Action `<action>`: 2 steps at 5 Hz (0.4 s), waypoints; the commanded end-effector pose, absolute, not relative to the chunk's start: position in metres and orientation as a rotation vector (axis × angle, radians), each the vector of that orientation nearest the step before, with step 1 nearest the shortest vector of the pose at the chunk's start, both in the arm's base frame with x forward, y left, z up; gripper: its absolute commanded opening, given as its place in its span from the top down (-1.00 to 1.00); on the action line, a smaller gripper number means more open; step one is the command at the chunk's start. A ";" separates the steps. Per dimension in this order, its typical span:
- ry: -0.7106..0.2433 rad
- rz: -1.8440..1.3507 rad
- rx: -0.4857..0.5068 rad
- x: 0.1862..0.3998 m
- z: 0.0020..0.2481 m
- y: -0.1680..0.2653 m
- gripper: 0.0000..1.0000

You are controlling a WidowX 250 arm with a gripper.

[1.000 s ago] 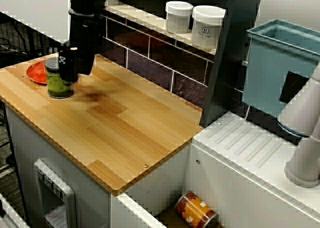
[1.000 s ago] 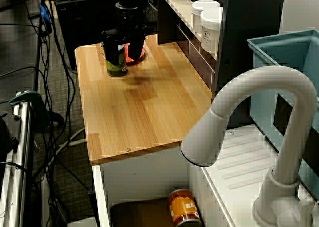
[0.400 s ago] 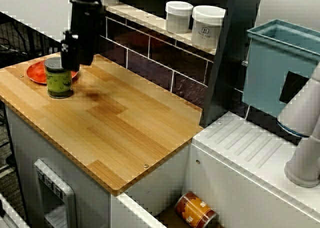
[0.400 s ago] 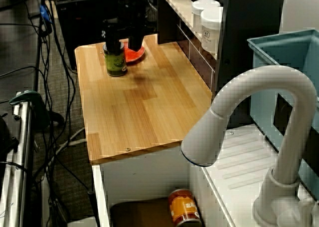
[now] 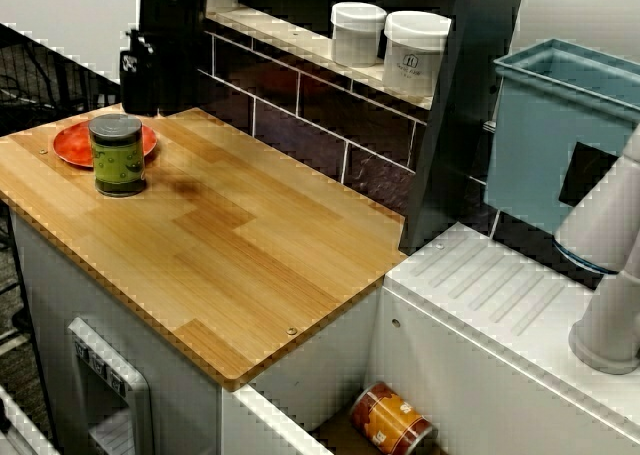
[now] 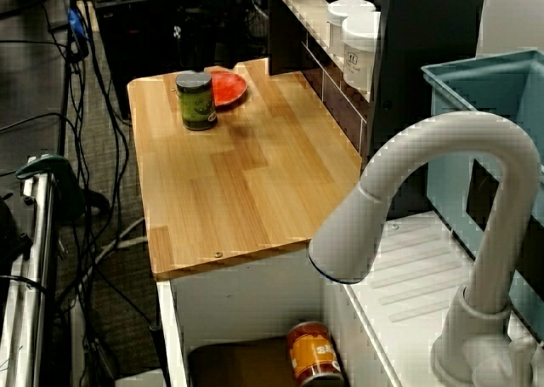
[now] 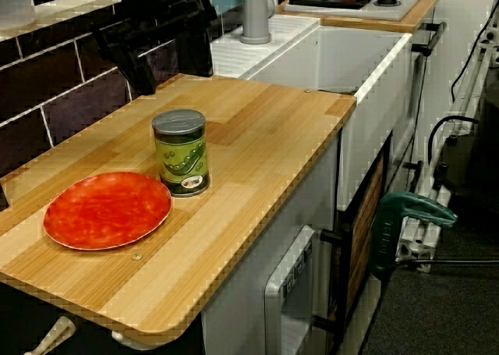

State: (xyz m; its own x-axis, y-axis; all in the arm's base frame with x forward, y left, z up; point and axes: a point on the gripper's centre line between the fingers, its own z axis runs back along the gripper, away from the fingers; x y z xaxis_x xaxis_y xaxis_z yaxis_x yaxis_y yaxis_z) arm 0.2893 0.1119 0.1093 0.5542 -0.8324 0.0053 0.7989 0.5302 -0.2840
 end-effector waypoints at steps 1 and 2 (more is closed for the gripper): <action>0.112 -0.753 -0.230 0.260 0.112 0.155 -1.00; 0.113 -0.727 -0.238 0.249 0.111 0.162 -1.00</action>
